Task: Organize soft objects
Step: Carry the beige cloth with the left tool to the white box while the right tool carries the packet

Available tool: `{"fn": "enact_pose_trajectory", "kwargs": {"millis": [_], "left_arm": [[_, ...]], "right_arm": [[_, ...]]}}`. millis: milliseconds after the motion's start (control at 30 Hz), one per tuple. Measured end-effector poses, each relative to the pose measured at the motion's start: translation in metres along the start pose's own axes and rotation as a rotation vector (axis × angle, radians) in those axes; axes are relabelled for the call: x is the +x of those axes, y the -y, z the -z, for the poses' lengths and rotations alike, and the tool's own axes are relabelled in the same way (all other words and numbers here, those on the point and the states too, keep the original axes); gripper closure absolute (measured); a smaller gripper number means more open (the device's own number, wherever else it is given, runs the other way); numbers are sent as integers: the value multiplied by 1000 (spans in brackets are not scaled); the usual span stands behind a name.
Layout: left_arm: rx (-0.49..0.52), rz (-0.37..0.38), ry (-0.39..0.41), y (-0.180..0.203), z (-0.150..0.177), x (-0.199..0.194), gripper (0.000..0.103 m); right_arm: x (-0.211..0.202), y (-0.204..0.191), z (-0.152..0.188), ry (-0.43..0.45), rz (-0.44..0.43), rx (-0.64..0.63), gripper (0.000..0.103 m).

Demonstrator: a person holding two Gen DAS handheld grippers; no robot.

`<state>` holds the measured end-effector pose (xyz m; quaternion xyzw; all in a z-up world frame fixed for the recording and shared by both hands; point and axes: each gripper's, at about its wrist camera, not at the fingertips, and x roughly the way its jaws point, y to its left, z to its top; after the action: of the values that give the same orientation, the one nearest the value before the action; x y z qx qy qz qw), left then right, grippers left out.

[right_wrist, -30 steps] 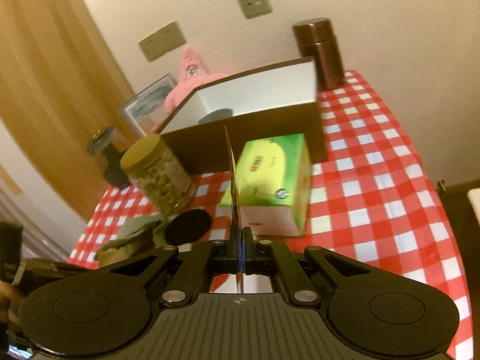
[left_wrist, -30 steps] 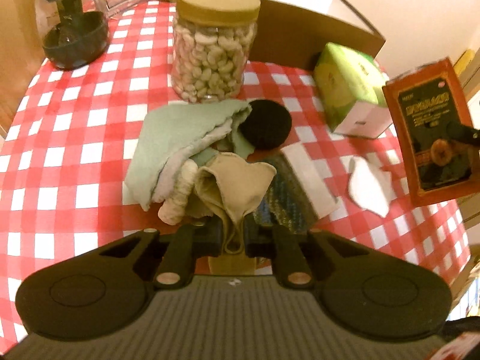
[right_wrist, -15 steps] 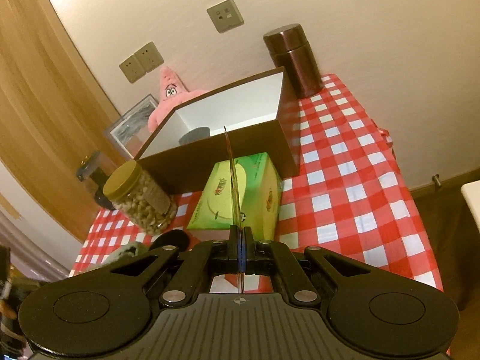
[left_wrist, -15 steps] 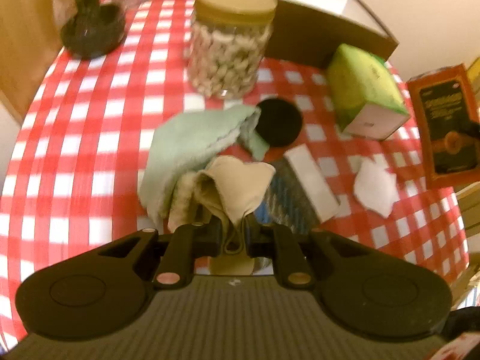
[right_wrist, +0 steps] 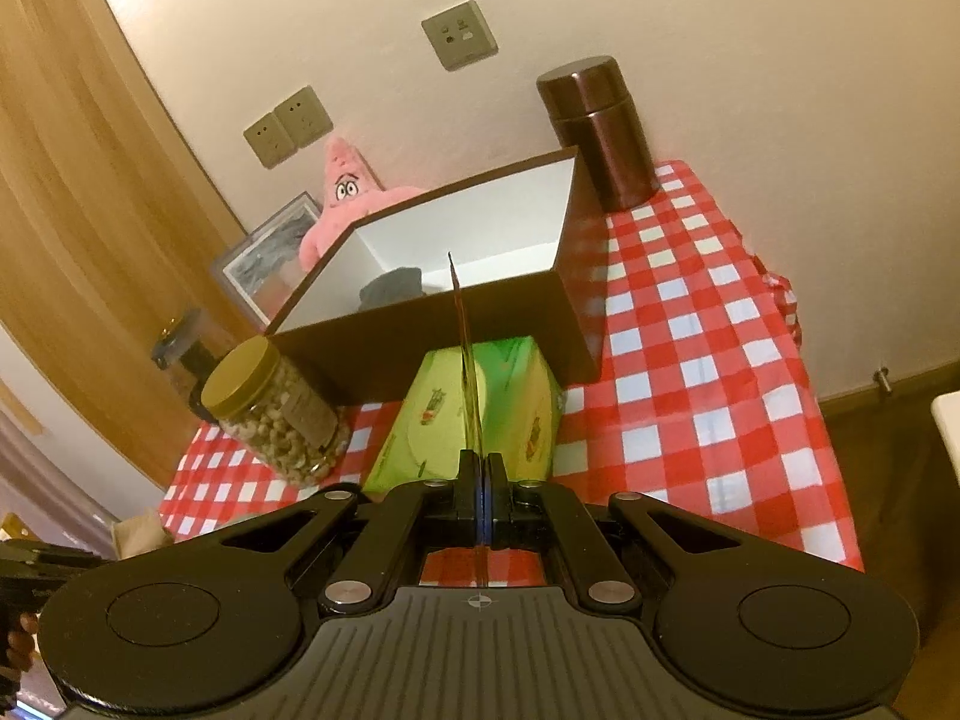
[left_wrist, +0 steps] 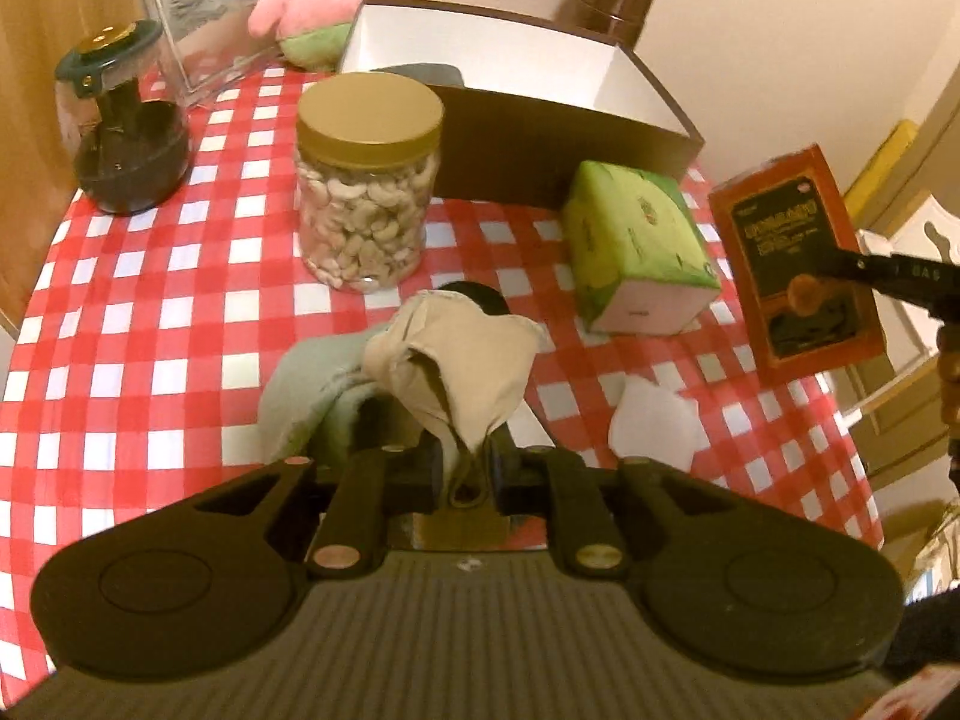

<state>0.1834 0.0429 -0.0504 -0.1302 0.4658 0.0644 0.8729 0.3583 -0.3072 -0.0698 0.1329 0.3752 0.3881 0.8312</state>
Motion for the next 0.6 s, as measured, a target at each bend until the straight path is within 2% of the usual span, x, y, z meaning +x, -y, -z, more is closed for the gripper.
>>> {"fn": "enact_pose_trajectory", "kwargs": {"millis": [100,433,600], "left_arm": [[-23,-35,-4,-10,-5,0,90],[-73,-11,74,-30,-46,-20,90],[-54,-31,56,-30,-55,-9,85]], "right_arm": [[0,4,-3,4,3,3,103],[3,21,-26,28,6,4,103],[3,26,-34,46,8,0,103]]}}
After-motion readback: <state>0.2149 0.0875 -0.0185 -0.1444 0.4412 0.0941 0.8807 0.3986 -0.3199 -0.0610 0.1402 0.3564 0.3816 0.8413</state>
